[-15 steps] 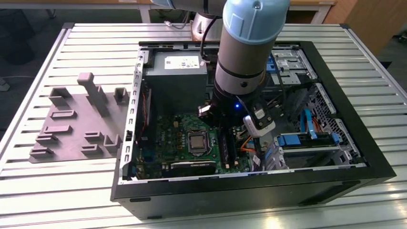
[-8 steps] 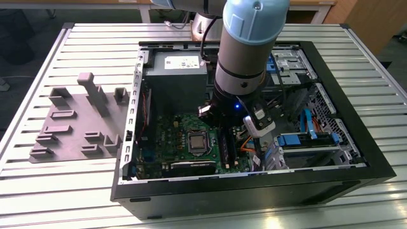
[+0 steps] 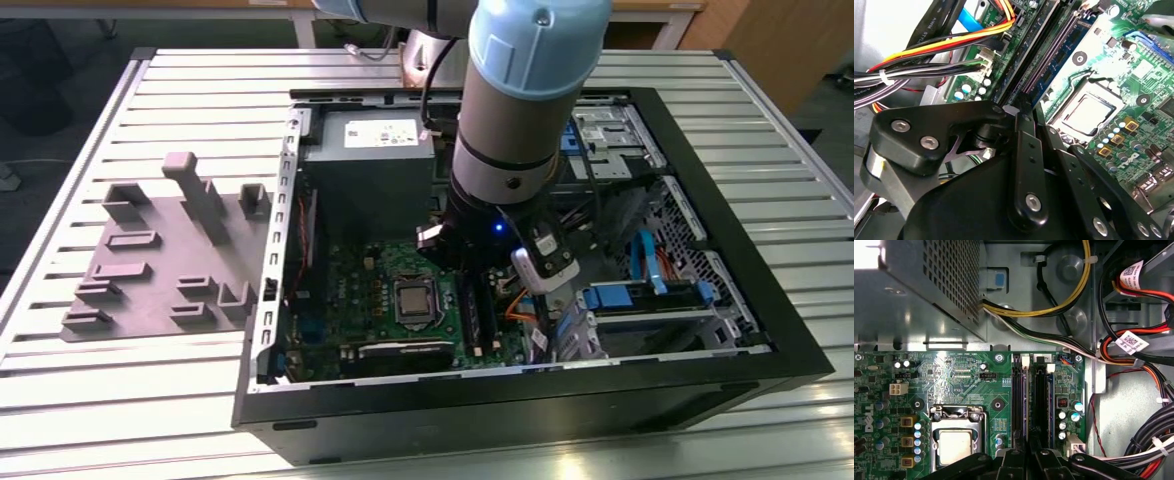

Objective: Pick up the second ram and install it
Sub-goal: 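Insert the second ram into the second slot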

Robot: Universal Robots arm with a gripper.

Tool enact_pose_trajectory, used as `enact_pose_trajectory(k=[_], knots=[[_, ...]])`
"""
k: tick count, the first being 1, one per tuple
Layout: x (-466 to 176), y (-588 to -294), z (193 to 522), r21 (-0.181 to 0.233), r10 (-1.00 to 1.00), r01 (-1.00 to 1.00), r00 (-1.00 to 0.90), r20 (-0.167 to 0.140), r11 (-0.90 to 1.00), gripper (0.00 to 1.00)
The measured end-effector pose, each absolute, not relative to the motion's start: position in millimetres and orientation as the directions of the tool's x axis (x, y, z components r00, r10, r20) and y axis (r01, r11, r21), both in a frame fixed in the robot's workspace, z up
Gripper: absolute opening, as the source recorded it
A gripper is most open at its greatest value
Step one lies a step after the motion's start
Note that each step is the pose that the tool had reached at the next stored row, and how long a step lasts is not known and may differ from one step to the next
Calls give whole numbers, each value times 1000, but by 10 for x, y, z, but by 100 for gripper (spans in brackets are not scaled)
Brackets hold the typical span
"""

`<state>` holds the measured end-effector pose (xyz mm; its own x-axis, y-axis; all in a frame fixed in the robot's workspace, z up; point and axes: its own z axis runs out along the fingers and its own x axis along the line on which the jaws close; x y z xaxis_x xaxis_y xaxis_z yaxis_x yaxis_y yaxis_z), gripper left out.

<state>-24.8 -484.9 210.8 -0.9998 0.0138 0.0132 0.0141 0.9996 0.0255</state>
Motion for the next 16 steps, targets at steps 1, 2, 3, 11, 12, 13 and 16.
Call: enact_pose_trajectory(k=[1, 2, 3, 11, 12, 13, 16], knots=[[-248, -4849, 2108, 26, 14, 14, -1000, 13, 1000, 15], [-248, -4849, 2108, 26, 14, 14, -1000, 13, 1000, 15], [-248, -4850, 2108, 26, 14, 14, -1000, 13, 1000, 15], [-248, -4850, 2122, 31, 14, 14, -1000, 13, 999, 15], [-248, -4850, 2126, 32, 14, 14, -1000, 13, 999, 15], [-248, -4850, 2126, 32, 14, 14, -1000, 13, 999, 15], [-248, -4850, 2128, 32, 14, 14, -1000, 13, 999, 15]])
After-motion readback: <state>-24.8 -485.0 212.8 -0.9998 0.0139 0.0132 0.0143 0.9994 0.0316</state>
